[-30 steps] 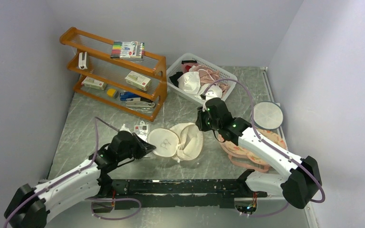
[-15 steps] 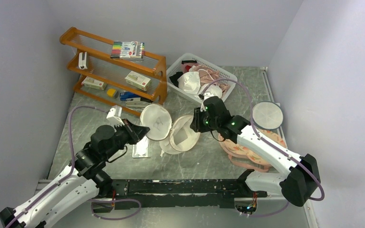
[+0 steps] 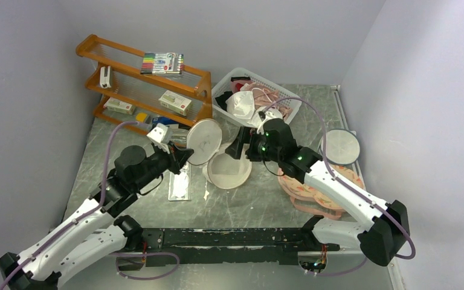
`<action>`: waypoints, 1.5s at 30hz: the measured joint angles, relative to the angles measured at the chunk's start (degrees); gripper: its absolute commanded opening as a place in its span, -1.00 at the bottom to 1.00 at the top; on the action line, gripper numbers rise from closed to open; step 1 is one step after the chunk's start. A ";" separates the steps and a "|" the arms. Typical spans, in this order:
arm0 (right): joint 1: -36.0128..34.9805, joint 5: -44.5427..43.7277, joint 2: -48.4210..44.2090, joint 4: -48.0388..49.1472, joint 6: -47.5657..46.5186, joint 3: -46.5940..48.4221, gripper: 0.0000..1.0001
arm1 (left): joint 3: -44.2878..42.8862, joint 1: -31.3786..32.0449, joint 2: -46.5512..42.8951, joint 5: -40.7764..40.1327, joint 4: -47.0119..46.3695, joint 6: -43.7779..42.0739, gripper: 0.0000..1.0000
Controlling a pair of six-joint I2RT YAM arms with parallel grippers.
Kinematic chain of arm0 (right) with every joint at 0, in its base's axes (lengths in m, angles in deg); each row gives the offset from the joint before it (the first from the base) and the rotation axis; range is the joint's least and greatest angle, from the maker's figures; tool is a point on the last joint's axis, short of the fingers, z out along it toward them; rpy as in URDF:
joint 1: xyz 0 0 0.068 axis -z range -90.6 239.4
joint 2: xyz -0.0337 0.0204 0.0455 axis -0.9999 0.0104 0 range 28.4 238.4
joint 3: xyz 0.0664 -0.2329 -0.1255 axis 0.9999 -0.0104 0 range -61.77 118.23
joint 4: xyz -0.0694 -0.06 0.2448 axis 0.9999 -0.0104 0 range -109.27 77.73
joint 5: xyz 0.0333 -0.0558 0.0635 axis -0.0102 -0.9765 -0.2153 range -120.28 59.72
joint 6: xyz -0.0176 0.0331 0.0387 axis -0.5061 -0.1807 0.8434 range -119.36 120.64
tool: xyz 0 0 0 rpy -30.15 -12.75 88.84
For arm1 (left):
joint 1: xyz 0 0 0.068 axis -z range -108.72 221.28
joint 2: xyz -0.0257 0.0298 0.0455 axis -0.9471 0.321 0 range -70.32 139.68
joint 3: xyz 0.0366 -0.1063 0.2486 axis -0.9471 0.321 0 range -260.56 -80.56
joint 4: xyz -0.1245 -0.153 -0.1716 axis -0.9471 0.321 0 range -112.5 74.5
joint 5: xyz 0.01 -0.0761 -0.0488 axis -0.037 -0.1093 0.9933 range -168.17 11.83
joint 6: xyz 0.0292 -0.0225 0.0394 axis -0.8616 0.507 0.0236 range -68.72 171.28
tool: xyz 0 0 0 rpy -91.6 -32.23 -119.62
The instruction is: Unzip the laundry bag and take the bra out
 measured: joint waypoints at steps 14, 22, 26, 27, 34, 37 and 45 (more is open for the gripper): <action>-6.25 -0.02 10.60 12.85 21.70 14.08 0.82 | -0.15 0.00 6.03 -2.75 -1.46 -13.31 -0.86; -13.09 -9.44 20.52 7.52 32.96 21.70 0.64 | 0.17 0.02 6.08 -3.52 -2.97 -16.02 -0.86; -13.62 -13.31 23.17 3.98 35.39 24.20 0.46 | 0.68 0.07 6.29 -3.63 -3.19 -16.85 -0.86; -13.77 -14.32 23.93 3.08 35.69 25.16 0.33 | 0.81 0.07 6.32 -3.67 -3.19 -17.07 -0.86; -14.64 -18.64 26.14 0.50 36.92 27.47 -0.30 | 0.94 0.28 6.91 -4.17 -2.93 -17.66 -0.82; -14.99 -19.37 26.14 0.63 36.98 27.36 -0.49 | 0.92 0.39 7.91 -4.59 -2.51 -17.55 -0.75; -15.13 -20.48 25.38 1.57 36.37 25.07 -0.87 | -2.27 0.44 10.49 -3.32 2.80 -15.76 -0.18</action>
